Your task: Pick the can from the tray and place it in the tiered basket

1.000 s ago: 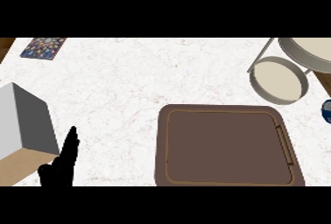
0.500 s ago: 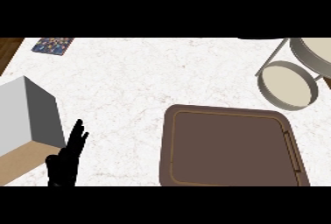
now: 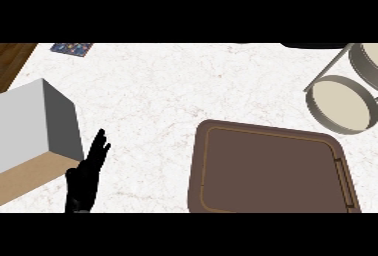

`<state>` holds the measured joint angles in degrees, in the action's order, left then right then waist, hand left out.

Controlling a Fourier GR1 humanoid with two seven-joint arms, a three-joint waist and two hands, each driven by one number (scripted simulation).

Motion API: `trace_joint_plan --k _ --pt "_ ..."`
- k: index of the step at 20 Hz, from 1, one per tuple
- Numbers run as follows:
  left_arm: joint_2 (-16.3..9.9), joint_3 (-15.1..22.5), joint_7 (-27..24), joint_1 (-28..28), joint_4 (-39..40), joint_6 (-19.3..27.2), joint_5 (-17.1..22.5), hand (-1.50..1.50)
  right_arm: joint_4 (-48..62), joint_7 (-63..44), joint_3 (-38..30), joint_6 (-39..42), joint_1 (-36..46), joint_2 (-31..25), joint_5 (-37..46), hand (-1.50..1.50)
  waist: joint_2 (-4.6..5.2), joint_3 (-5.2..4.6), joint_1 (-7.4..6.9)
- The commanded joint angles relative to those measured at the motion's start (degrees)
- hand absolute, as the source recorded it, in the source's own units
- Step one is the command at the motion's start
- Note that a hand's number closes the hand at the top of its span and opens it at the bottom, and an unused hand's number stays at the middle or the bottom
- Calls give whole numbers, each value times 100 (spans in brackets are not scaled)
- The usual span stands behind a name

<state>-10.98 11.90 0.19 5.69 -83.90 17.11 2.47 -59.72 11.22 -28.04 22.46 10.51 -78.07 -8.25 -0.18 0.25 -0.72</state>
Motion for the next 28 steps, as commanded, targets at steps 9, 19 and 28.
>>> trace_joint_plan --k 9,19,28 --pt "121 -18 144 -270 403 -127 -153 0 554 -638 1484 -201 2027 522 739 150 69 -27 -149" --pt "115 -201 211 -256 369 -234 -120 0 1030 -520 2283 -541 3046 1530 1838 150 46 -27 -54" --pt "227 -212 208 -443 373 -232 -194 0 2775 12 2415 -951 3963 2316 2502 150 82 -19 -124"
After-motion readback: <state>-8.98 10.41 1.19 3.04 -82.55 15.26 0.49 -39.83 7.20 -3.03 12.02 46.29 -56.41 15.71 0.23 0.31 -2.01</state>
